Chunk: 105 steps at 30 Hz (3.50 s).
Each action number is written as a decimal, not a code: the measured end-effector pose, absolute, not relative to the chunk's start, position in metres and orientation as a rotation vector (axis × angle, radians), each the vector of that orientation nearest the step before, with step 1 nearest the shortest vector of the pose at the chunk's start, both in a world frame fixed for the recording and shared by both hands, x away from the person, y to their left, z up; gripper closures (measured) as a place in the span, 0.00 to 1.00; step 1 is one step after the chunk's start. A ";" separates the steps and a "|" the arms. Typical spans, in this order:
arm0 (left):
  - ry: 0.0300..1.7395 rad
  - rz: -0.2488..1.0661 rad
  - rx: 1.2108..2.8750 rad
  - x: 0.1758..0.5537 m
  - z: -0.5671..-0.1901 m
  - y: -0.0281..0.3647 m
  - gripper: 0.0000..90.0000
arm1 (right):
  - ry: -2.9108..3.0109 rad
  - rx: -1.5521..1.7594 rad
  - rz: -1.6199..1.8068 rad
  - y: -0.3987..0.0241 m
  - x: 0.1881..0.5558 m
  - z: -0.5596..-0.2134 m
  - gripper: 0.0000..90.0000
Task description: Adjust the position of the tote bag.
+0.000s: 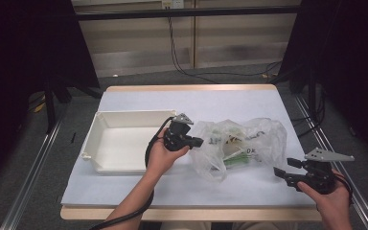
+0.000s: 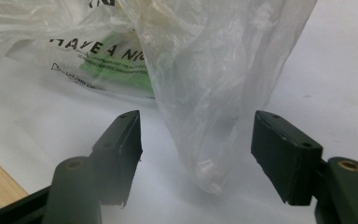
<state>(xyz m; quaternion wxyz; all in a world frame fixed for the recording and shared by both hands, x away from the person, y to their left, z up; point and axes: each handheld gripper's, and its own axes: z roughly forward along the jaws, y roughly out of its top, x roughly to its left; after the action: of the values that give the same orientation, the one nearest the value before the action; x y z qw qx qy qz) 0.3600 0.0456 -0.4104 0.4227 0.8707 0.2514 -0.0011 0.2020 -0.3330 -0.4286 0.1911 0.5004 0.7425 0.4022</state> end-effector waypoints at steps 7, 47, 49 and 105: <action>0.627 -0.001 2.188 0.358 -0.410 0.043 0.98 | 2.092 1.389 1.152 -0.332 0.200 -0.427 0.50; 0.645 -0.014 2.178 0.340 -0.417 0.049 0.98 | 2.357 1.059 1.183 -0.227 0.246 -0.450 0.87; 0.642 -0.011 2.179 0.340 -0.417 0.049 0.98 | 2.352 1.060 1.201 -0.228 0.246 -0.448 0.85; 0.594 -0.072 2.198 0.339 -0.417 0.045 0.95 | 2.307 1.115 1.218 -0.198 0.287 -0.451 0.98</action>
<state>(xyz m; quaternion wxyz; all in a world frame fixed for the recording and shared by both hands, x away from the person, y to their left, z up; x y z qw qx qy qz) 0.3393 0.0454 -0.4172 0.4183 0.8764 0.2370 -0.0287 0.2873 -0.1979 -0.4513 0.1519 0.3886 0.8037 0.4242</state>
